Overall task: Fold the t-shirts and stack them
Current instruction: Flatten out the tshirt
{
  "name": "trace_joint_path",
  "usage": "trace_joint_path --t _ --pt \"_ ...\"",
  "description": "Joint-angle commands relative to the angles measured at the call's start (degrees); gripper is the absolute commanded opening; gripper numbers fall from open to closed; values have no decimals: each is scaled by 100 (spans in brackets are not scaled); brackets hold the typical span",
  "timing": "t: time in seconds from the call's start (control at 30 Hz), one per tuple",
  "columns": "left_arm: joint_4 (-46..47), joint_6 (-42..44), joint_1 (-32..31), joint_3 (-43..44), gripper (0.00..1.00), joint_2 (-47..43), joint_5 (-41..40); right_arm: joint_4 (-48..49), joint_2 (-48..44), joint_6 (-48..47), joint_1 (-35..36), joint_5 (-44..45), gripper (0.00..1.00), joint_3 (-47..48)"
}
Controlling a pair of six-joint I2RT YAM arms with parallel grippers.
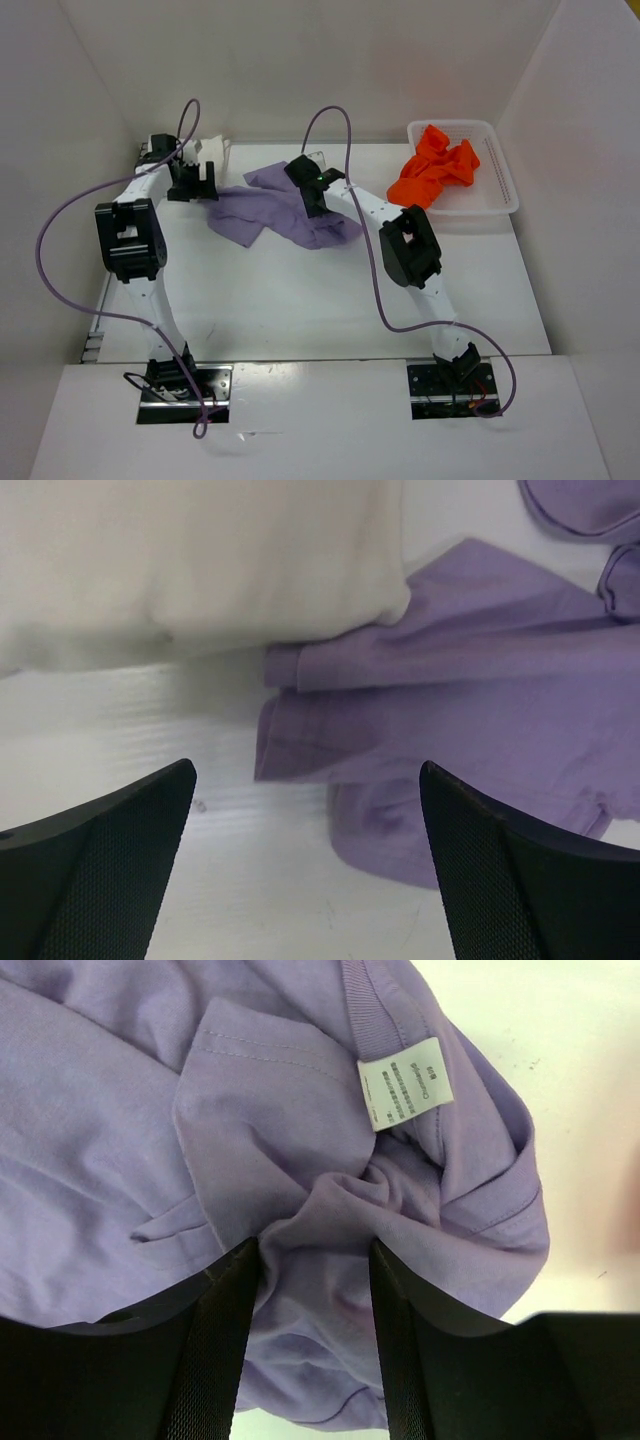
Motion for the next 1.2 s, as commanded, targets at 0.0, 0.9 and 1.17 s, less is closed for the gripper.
trace_joint_path --t 0.0,0.9,1.17 --pt "69 -194 -29 392 98 333 370 -193 -400 23 72 246 53 -48" --pt "-414 262 -29 -143 0 -1177 985 -570 170 154 -41 -447 4 391" --pt "-765 368 24 688 0 -2145 766 36 -1823 182 -912 -441 0 -154"
